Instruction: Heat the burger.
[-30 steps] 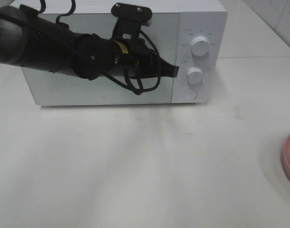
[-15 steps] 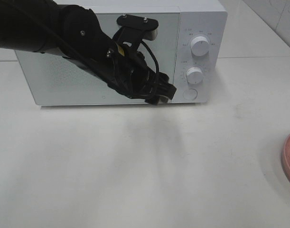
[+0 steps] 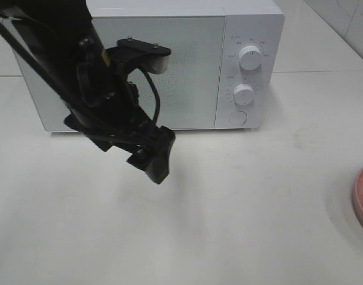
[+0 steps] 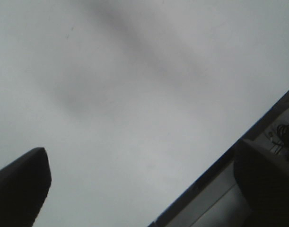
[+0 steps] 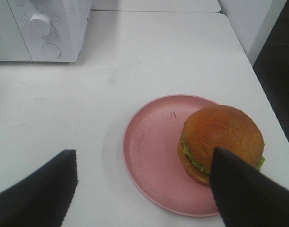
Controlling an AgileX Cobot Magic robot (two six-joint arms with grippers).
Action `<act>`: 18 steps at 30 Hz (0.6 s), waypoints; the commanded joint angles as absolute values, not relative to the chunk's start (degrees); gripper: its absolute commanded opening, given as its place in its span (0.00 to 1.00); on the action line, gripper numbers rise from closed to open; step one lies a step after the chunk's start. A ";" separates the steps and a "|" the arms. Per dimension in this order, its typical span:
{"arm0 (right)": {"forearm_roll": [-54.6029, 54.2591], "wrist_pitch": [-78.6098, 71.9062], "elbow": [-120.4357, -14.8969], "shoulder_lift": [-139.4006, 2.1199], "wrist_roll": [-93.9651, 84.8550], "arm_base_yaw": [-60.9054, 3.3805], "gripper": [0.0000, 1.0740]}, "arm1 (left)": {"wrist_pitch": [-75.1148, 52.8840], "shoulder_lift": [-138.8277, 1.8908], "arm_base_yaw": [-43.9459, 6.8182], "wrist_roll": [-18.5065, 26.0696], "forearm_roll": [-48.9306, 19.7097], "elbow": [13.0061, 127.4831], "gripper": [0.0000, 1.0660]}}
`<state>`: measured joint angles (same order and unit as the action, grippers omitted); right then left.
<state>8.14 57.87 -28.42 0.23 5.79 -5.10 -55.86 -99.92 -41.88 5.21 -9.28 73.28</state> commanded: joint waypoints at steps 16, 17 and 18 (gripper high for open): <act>8.14 57.12 -28.36 1.89 6.02 -4.70 0.71 | -61.54 -76.78 -13.98 2.23 -8.14 49.68 0.92; 8.14 57.12 -28.36 1.89 6.02 -4.70 0.71 | -61.54 -76.78 -13.98 2.23 -8.14 49.68 0.92; 8.14 57.12 -28.36 1.89 6.02 -4.70 0.71 | -61.76 -75.00 -12.26 2.23 -7.91 48.24 0.92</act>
